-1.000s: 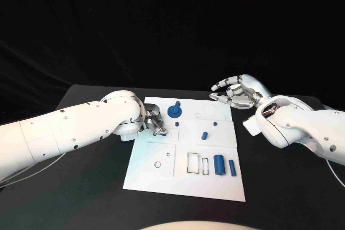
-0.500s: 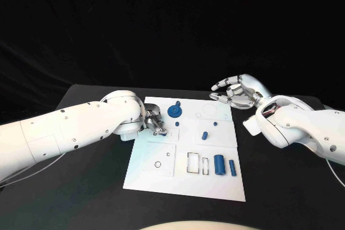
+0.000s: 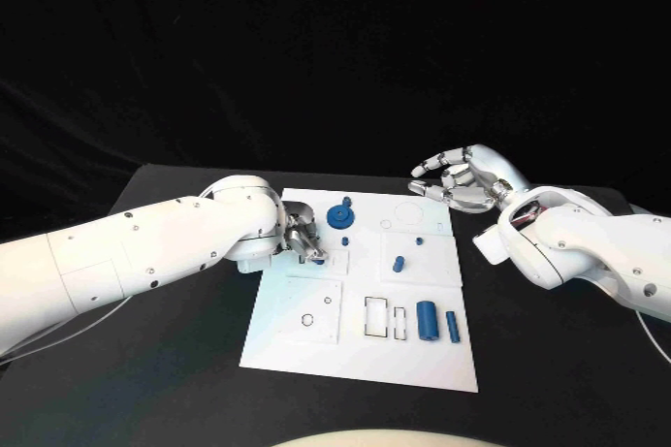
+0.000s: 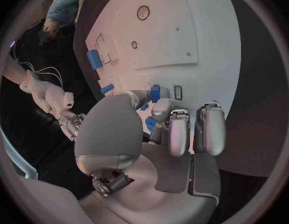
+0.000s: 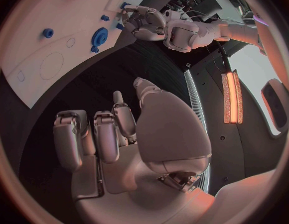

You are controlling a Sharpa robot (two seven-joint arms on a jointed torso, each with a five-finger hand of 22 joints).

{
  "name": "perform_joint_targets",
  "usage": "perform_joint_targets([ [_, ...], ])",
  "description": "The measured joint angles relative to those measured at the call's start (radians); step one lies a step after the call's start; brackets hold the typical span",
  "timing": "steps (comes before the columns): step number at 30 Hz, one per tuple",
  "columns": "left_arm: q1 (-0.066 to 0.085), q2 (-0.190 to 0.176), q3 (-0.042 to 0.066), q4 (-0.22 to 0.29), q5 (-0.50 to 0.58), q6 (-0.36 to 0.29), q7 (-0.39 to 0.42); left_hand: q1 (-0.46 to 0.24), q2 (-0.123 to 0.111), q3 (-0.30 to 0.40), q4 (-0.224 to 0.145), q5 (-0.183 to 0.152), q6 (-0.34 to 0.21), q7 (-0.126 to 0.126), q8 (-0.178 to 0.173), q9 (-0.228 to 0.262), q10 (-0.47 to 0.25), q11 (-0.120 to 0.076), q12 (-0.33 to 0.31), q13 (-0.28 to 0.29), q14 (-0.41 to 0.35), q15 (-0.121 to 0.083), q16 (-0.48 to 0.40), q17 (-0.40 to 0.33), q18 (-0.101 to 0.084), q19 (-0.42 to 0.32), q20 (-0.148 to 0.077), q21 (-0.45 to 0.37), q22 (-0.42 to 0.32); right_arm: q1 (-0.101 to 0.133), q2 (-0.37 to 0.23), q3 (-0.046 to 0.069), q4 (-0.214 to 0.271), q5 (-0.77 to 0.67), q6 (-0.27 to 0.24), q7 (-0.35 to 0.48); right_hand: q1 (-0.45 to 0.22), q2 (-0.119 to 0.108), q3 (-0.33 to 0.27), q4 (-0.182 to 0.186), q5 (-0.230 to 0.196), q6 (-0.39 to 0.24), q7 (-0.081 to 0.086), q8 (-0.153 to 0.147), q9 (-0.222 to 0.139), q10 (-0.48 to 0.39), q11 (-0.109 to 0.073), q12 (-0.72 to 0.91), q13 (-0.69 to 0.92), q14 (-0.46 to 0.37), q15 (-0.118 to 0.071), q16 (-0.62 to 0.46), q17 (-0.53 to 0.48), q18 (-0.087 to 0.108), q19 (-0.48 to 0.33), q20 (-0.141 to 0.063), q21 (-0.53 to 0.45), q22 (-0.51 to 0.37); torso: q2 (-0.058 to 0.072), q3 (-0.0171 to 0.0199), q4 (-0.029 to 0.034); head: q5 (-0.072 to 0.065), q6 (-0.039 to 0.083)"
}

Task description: Assemble the parts on the task board

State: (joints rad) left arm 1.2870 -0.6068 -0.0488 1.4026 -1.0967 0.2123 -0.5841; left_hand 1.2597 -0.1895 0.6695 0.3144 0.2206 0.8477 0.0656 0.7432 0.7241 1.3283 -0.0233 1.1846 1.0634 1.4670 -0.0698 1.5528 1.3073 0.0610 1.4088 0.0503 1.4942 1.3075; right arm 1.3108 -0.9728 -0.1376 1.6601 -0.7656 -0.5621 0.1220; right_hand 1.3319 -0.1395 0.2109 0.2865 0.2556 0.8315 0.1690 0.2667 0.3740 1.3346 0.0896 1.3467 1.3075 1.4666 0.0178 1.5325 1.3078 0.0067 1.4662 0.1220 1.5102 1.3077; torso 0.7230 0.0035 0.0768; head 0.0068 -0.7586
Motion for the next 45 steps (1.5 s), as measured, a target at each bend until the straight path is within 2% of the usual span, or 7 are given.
perform_joint_targets([
  [4, 0.001, 0.008, -0.001, -0.008, -0.002, 0.008, -0.002, -0.008, 0.002, 0.0, 0.0, 0.0, 0.0, 0.0, 0.008, 0.059, 0.002, -0.002, 0.003, 0.007, 0.001, -0.002, 0.0, 0.0, 0.0, 0.005, -0.002, 0.003, 0.0, 0.0, -0.001, 0.0, 0.001, 0.0, 0.0, 0.0, 0.0, 0.0, 0.0, 0.0, 0.0, 0.0, 0.0, 0.0, 0.0, 0.0, 0.0, 0.0, 0.0, 0.0, 0.0, 0.0, 0.0, 0.0, 0.0, 0.0, 0.0, 0.0, 0.0, -0.0001, -0.0013, 0.0, 0.0],
  [14, 0.004, 0.017, -0.003, -0.018, -0.006, 0.017, -0.003, -0.05, 0.005, 0.015, -0.015, 0.0, 0.004, 0.001, 0.018, 0.097, 0.015, -0.008, 0.016, 0.017, 0.0, -0.007, 0.004, 0.0, 0.0, 0.012, -0.002, 0.007, 0.0, 0.0, -0.002, 0.0, 0.003, -0.001, 0.0, 0.0, 0.0, 0.0, 0.0, 0.0, 0.0, 0.0, 0.0, 0.0, 0.0, 0.0, 0.0, 0.0, 0.0, 0.0, 0.0, 0.0, 0.0, 0.0, 0.0, 0.0, 0.0, 0.0, 0.001, -0.0002, -0.0003, -0.005, -0.001],
  [31, 0.003, 0.018, -0.004, -0.018, -0.018, 0.018, -0.002, -0.073, -0.005, 0.003, -0.028, 0.0, 0.013, -0.009, 0.029, 0.101, 0.03, -0.016, 0.035, 0.037, -0.002, -0.012, 0.012, 0.0, 0.0, 0.023, -0.005, 0.011, 0.0, 0.0, -0.003, 0.0, 0.003, -0.002, 0.0, 0.0, 0.0, 0.0, 0.0, 0.0, 0.0, 0.0, 0.0, 0.0, 0.0, 0.0, 0.0, 0.0, 0.0, 0.0, 0.0, 0.0, 0.0, 0.0, 0.0, 0.0, 0.0, 0.0, 0.0, -0.0012, 0.0011, -0.004, -0.003],
  [33, 0.003, 0.018, -0.004, -0.018, -0.022, 0.018, -0.001, -0.073, -0.005, 0.0, -0.031, 0.0, 0.013, -0.009, 0.029, 0.102, 0.03, -0.016, 0.035, 0.037, 0.0, -0.015, 0.012, 0.0, -0.016, 0.023, -0.005, 0.011, 0.0, 0.0, -0.003, 0.0, 0.003, -0.002, 0.0, 0.0, 0.0, 0.0, 0.0, 0.0, 0.0, 0.0, 0.0, 0.0, 0.0, 0.0, 0.0, 0.0, 0.0, 0.0, 0.0, 0.0, 0.0, 0.0, 0.0, 0.0, 0.0, 0.0, 0.0, -0.0014, 0.0011, -0.004, -0.003],
  [45, 0.001, 0.015, -0.005, -0.009, -0.056, 0.016, 0.003, -0.064, -0.018, -0.004, -0.035, 0.006, 0.023, -0.016, 0.029, 0.102, 0.039, -0.025, 0.039, 0.045, -0.002, -0.02, 0.012, 0.0, -0.016, 0.03, -0.005, 0.011, 0.0, 0.0, -0.003, 0.0, 0.003, -0.002, 0.001, 0.0, 0.0, 0.0, 0.0, 0.0, 0.0, 0.0, 0.0, 0.0, 0.0, 0.0, 0.0, 0.0, 0.0, 0.0, 0.0, 0.0, 0.0, 0.0, 0.0, 0.0, 0.0, 0.0, 0.001, -0.0013, 0.0015, -0.003, -0.003],
])
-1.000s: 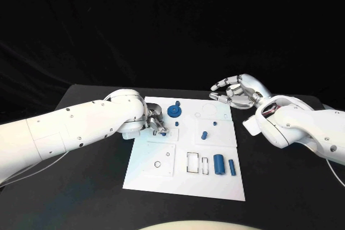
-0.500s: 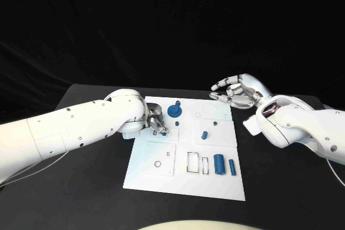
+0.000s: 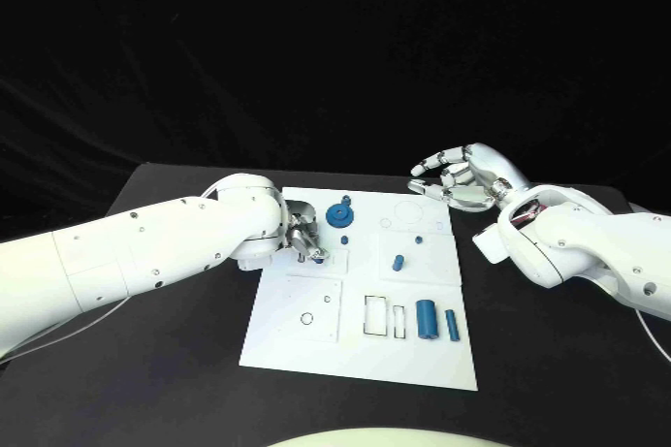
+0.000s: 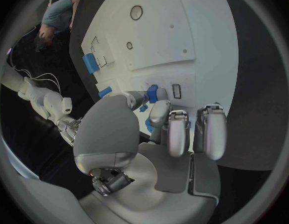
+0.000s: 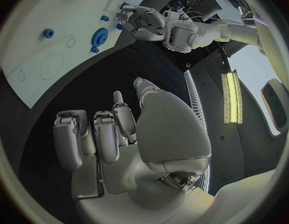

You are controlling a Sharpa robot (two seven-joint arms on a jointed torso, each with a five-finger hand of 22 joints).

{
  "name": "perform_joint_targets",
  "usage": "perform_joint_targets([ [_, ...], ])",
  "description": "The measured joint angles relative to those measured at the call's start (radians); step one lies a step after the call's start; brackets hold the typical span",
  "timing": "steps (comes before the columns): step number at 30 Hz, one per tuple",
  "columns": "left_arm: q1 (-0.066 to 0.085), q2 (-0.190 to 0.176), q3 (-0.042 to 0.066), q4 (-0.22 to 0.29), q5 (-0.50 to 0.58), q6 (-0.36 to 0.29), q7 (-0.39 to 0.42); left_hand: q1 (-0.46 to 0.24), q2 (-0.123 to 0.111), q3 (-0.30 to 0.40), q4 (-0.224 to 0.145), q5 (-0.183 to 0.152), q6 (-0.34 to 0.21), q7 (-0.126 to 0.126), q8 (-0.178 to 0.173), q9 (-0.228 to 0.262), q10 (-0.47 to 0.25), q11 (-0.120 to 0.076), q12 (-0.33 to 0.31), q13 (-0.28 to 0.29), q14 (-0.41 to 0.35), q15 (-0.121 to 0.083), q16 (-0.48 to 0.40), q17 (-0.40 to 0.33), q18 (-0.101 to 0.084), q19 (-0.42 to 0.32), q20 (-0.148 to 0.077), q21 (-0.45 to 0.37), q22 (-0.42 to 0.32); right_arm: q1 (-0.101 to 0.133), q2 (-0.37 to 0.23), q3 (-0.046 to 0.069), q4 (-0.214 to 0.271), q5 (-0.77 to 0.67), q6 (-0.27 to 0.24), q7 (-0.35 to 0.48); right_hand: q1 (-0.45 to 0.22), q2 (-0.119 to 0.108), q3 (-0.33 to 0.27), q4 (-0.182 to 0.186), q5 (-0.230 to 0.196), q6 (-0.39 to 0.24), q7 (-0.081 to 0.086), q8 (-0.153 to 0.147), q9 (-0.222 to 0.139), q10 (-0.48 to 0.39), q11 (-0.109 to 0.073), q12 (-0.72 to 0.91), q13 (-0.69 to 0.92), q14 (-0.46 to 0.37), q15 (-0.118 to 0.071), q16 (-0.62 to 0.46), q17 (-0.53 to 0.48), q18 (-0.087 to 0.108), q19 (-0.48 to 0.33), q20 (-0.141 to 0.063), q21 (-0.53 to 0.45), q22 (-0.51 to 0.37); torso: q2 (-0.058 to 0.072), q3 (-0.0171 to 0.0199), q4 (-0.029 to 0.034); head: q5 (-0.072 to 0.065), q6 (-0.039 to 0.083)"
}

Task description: Assemble the parts on the task board

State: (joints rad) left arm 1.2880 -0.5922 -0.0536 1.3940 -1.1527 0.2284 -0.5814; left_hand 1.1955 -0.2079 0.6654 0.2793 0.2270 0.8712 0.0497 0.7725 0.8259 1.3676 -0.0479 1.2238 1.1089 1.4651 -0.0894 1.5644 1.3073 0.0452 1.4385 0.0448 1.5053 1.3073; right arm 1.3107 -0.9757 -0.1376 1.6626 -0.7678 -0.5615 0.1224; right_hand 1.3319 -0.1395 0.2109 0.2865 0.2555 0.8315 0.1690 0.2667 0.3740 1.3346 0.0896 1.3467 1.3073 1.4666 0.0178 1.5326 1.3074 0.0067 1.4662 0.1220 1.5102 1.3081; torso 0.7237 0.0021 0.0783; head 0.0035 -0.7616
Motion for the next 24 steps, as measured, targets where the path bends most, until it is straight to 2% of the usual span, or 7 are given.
perform_joint_targets([
  [19, -0.001, -0.005, -0.001, 0.01, -0.018, -0.001, 0.003, 0.007, 0.005, 0.0, 0.0, 0.0, 0.005, 0.003, 0.005, -0.004, 0.011, 0.003, 0.011, 0.009, 0.0, 0.0, 0.0, 0.0, 0.0, 0.006, -0.002, 0.004, 0.001, 0.0, -0.001, 0.0, 0.0, 0.0, 0.0, 0.0, 0.0, 0.0, 0.0, 0.0, 0.0, 0.0, 0.0, 0.0, 0.0, 0.0, 0.0, 0.0, 0.0, 0.0, 0.0, 0.0, 0.001, 0.0, 0.0, 0.0, 0.0, 0.0, 0.0, -0.0001, -0.0003, -0.002, -0.002],
  [22, -0.001, -0.006, -0.001, 0.011, -0.018, -0.001, 0.002, -0.019, 0.009, 0.0, 0.0, -0.005, 0.007, 0.004, 0.012, -0.007, 0.011, 0.003, 0.011, 0.01, 0.0, 0.0, 0.0, 0.0, 0.0, 0.007, 0.0, 0.004, 0.001, 0.0, -0.001, 0.0, 0.0, 0.0, 0.0, 0.0, 0.0, 0.0, 0.0, 0.0, 0.0, 0.0, 0.0, 0.0, 0.0, 0.0, 0.0, 0.0, 0.0, 0.0, 0.0, 0.0, 0.001, 0.0, 0.0, 0.0, 0.0, 0.0, 0.0, -0.0001, -0.0003, -0.002, -0.003],
  [23, -0.001, -0.006, -0.001, 0.011, -0.018, -0.001, 0.002, -0.034, 0.008, 0.002, -0.002, -0.005, 0.01, 0.001, 0.015, -0.007, 0.011, 0.003, 0.011, 0.01, 0.0, 0.0, 0.0, 0.0, 0.0, 0.007, 0.0, 0.004, 0.001, 0.0, -0.001, 0.0, 0.0, 0.0, 0.0, 0.0, 0.0, 0.0, 0.0, 0.0, 0.0, 0.0, 0.0, 0.0, 0.0, 0.0, 0.0, 0.0, 0.0, 0.0, 0.0, 0.0, 0.001, 0.0, 0.0, 0.0, 0.0, 0.0, 0.0, 0.0, -0.0003, -0.002, -0.003],
  [24, -0.002, -0.006, -0.002, 0.011, -0.018, -0.001, 0.001, -0.056, 0.004, 0.037, -0.037, -0.007, 0.018, 0.0, 0.016, -0.009, 0.011, 0.003, 0.011, 0.01, 0.0, 0.0, 0.0, 0.0, 0.0, 0.007, 0.0, 0.004, 0.001, 0.0, -0.001, 0.0, 0.0, 0.0, 0.0, 0.0, -0.003, 0.003, 0.0, 0.0, 0.0, 0.0, 0.0, 0.0, 0.0, 0.0, 0.0, 0.0, 0.0, 0.0, 0.0, 0.0, 0.001, 0.0, 0.0, 0.0, 0.0, 0.0, 0.0, 0.0, -0.0003, -0.002, -0.003],
])
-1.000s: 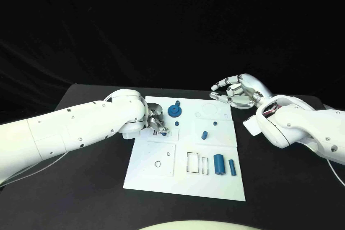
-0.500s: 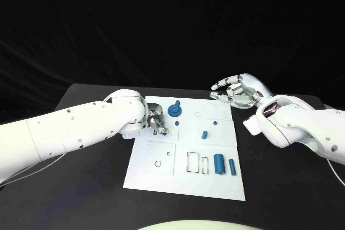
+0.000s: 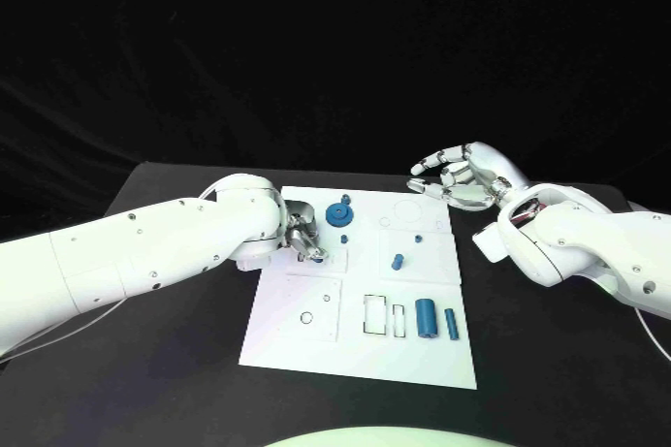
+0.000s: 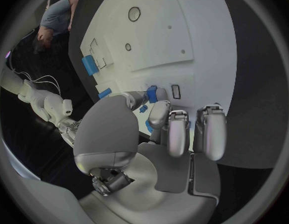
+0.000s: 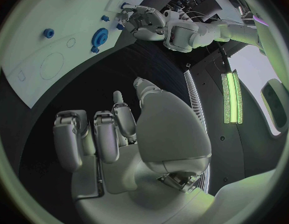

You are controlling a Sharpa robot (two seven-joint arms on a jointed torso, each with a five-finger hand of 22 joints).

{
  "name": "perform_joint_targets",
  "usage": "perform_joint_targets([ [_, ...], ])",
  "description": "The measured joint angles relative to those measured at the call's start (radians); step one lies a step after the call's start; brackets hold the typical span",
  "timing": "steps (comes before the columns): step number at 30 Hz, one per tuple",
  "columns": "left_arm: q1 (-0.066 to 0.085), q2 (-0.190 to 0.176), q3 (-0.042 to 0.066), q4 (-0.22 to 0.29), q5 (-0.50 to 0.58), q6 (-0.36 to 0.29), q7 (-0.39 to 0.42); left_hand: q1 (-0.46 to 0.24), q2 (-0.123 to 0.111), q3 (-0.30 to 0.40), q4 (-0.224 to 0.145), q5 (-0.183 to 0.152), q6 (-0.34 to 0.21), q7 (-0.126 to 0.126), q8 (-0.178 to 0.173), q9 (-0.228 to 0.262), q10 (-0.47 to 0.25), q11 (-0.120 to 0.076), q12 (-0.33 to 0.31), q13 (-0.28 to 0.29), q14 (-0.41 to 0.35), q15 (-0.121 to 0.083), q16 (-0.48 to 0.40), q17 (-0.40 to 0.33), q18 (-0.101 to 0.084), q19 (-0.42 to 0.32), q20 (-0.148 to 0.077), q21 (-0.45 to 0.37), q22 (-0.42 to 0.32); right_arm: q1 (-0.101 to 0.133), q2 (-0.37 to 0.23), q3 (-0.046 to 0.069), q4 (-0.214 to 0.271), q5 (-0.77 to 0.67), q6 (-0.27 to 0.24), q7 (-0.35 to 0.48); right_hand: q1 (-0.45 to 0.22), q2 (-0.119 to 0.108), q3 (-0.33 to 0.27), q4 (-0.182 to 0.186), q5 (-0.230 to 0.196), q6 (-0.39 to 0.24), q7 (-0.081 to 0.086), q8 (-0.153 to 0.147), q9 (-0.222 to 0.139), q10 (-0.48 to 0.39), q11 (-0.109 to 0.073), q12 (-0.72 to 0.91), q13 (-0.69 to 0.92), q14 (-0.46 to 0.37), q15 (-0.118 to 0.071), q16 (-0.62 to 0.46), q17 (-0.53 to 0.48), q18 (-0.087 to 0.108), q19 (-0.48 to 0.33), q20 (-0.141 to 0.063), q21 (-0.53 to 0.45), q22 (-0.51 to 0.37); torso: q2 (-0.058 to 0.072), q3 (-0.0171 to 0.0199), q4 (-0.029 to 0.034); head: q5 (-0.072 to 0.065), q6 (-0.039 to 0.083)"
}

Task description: Assemble the parts on the task board

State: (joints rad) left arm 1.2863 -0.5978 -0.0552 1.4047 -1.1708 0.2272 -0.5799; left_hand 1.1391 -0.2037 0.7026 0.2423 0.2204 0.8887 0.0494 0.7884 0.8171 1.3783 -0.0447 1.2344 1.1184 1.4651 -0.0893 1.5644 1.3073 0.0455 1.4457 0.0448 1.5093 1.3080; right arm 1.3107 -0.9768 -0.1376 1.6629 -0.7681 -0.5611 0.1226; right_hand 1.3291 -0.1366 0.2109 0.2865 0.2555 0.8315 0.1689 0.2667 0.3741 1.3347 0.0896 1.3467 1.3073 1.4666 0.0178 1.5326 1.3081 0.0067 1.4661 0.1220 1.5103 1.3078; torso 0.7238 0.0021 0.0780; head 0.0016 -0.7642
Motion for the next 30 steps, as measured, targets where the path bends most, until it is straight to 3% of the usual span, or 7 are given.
perform_joint_targets([
  [4, 0.0, 0.0, 0.0, -0.001, 0.0, 0.0, -0.001, -0.036, -0.002, 0.004, -0.004, 0.0, 0.009, -0.008, 0.001, -0.006, 0.003, -0.003, 0.0, 0.004, 0.0, 0.0, 0.0, 0.0, 0.0, 0.003, -0.003, 0.0, 0.0, 0.0, 0.0, 0.0, 0.0, 0.0, 0.0, 0.0, -0.001, 0.001, 0.0, 0.0, 0.0, 0.0, 0.0, 0.0, 0.0, 0.0, 0.0, 0.0, 0.0, 0.0, 0.0, 0.0, 0.0, 0.0, 0.0, 0.0, 0.0, 0.0, 0.0, 0.0002, -0.0001, 0.0, 0.0],
  [9, -0.001, 0.0, -0.001, -0.003, 0.0, 0.0, -0.002, -0.051, -0.001, -0.027, 0.021, 0.0, 0.036, -0.032, 0.001, -0.007, 0.004, -0.004, 0.004, 0.006, 0.0, 0.0, 0.0, 0.0, 0.0, 0.004, -0.004, 0.004, 0.0, 0.0, -0.001, 0.0, 0.0, 0.0, 0.0, 0.0, -0.001, 0.001, 0.0, 0.0, 0.0, 0.0, 0.0, 0.004, 0.0, 0.0, 0.0, 0.0, 0.001, 0.0, 0.0, 0.0, 0.0, 0.0, 0.0, 0.0, 0.0, 0.0, 0.0, 0.0002, -0.0001, 0.0, 0.0],
  [16, -0.001, 0.002, -0.001, -0.007, 0.0, -0.001, -0.003, -0.063, 0.003, -0.054, 0.038, 0.0, 0.048, -0.041, 0.006, -0.011, 0.004, -0.004, 0.004, 0.006, 0.004, -0.004, 0.0, 0.0, 0.0, 0.004, -0.004, 0.004, 0.0, 0.0, -0.002, 0.0, 0.0, 0.0, 0.0, 0.0, -0.001, 0.001, 0.0, 0.0, 0.0, 0.0, 0.0, 0.004, 0.0, 0.0, 0.0, 0.0, 0.001, 0.0, 0.0, 0.0, 0.0, 0.0, 0.0, 0.0, 0.0, 0.0, 0.0, 0.0004, -0.0005, 0.0, 0.0],
  [30, -0.001, 0.004, -0.001, -0.013, 0.001, -0.003, -0.005, -0.082, 0.006, -0.094, 0.047, 0.0, 0.046, -0.039, 0.005, -0.015, 0.003, -0.003, 0.004, 0.007, 0.004, -0.004, 0.0, 0.0, 0.0, 0.003, -0.004, 0.004, 0.0, 0.0, -0.002, 0.0, 0.0, 0.0, 0.0, 0.0, -0.009, 0.001, -0.003, 0.003, 0.0, 0.0, 0.0, 0.004, 0.0, 0.0, 0.0, 0.0, 0.001, 0.0, 0.0, 0.0, 0.0, 0.0, 0.0, 0.0, -0.004, 0.0, -0.001, 0.0005, -0.0005, -0.003, 0.0],
])
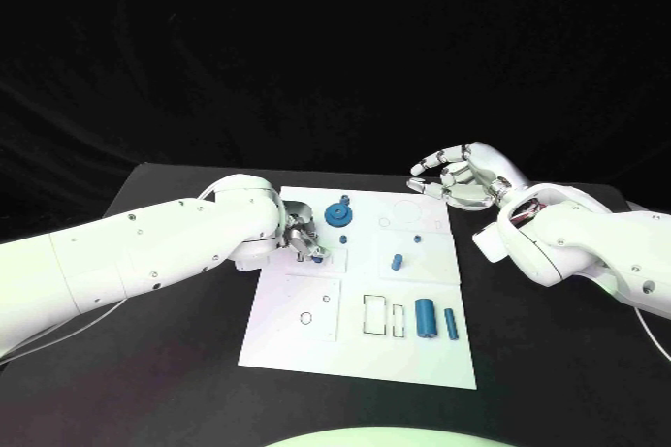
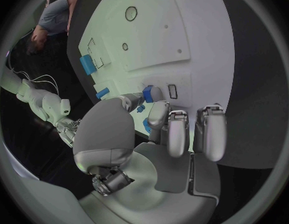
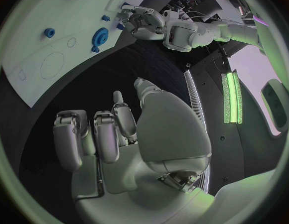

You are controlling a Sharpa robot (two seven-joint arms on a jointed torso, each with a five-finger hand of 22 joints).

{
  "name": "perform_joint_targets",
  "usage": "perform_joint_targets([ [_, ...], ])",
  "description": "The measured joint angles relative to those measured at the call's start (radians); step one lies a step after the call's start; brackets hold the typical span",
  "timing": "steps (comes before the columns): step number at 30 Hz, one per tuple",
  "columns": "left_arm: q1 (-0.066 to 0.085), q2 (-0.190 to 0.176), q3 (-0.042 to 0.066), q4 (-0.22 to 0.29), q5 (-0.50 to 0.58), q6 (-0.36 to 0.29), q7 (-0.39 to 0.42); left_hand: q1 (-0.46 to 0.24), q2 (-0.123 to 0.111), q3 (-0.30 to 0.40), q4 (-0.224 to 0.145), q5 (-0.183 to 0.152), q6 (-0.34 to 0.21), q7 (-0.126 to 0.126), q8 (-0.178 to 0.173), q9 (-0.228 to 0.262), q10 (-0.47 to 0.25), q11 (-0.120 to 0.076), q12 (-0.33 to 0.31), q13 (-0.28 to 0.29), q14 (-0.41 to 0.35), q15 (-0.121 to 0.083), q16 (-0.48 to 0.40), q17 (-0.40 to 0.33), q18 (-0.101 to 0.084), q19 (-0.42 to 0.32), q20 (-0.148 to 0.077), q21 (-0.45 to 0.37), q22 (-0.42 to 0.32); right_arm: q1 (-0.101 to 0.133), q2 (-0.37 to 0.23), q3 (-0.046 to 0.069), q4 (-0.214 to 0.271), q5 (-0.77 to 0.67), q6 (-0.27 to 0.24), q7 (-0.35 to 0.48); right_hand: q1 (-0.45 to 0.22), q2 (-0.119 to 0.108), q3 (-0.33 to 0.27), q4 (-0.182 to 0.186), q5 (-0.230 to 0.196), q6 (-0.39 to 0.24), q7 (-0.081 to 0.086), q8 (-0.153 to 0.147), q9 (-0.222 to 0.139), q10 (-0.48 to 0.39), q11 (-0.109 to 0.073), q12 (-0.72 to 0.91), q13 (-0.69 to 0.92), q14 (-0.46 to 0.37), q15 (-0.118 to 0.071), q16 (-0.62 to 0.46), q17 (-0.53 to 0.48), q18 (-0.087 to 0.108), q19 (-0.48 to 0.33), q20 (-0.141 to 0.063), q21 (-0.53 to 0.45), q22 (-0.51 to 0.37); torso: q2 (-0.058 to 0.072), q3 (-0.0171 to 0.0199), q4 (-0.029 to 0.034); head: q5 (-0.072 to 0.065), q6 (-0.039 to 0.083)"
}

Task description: Assemble the parts on the task board

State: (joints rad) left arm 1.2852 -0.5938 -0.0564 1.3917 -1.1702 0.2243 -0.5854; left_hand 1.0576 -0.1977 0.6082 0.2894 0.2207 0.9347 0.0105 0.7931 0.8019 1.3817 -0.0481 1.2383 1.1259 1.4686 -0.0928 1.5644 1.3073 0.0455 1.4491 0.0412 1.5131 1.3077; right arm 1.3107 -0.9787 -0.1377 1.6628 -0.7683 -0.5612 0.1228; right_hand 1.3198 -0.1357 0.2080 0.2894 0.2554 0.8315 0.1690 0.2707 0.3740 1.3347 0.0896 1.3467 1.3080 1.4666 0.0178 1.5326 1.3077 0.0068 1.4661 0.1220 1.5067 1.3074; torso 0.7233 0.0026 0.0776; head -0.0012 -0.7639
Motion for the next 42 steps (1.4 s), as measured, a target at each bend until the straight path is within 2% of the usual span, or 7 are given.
perform_joint_targets([
  [15, 0.0, 0.002, 0.0, -0.002, 0.002, 0.002, -0.003, -0.023, 0.0, -0.039, 0.001, 0.0, 0.0, 0.0, 0.0, -0.005, 0.0, 0.0, 0.0, 0.0, 0.0, 0.0, 0.0, 0.0, 0.0, 0.0, 0.0, 0.0, 0.0, 0.0, -0.002, 0.0, 0.001, 0.0, 0.0, 0.0, -0.008, 0.0, -0.003, 0.003, 0.0, 0.0, 0.0, 0.0, 0.0, 0.0, 0.0, 0.0, 0.0, 0.0, 0.0, 0.0, 0.0, 0.0, 0.0, 0.0, 0.0, 0.0, 0.0, 0.0002, -0.0001, 0.0, -0.001],
  [34, -0.001, 0.003, -0.001, -0.004, 0.003, 0.001, -0.006, -0.078, -0.009, -0.125, 0.005, 0.0, 0.004, 0.004, 0.0, -0.013, 0.004, -0.004, 0.005, 0.006, 0.0, 0.0, 0.0, 0.001, 0.0, 0.006, -0.002, 0.0, 0.0, 0.0, -0.002, 0.0, 0.001, 0.0, 0.0, 0.0, -0.022, 0.004, -0.008, 0.003, 0.0, 0.0, 0.0, 0.0, -0.001, 0.0, 0.0, 0.0, 0.0, 0.0, 0.0, 0.0, 0.0, 0.0, 0.0, 0.0, 0.0, 0.001, 0.0, 0.0003, -0.0001, -0.001, 0.001],
  [42, -0.002, 0.002, 0.0, -0.003, 0.004, -0.004, -0.006, -0.107, -0.001, -0.157, 0.006, -0.008, 0.004, 0.004, -0.004, -0.015, 0.004, -0.004, 0.005, 0.007, 0.0, 0.0, 0.0, 0.001, 0.0, 0.005, -0.002, 0.0, 0.0, 0.0, -0.002, 0.0, 0.001, 0.0, 0.0, 0.0, -0.026, 0.0, -0.008, 0.003, 0.0, 0.0, 0.0, 0.004, -0.001, 0.0, 0.0, 0.0, 0.0, 0.0, 0.0, 0.0, 0.0, 0.0, 0.0, 0.0, 0.0, 0.0, 0.0, -0.0002, -0.0001, -0.002, 0.001],
])
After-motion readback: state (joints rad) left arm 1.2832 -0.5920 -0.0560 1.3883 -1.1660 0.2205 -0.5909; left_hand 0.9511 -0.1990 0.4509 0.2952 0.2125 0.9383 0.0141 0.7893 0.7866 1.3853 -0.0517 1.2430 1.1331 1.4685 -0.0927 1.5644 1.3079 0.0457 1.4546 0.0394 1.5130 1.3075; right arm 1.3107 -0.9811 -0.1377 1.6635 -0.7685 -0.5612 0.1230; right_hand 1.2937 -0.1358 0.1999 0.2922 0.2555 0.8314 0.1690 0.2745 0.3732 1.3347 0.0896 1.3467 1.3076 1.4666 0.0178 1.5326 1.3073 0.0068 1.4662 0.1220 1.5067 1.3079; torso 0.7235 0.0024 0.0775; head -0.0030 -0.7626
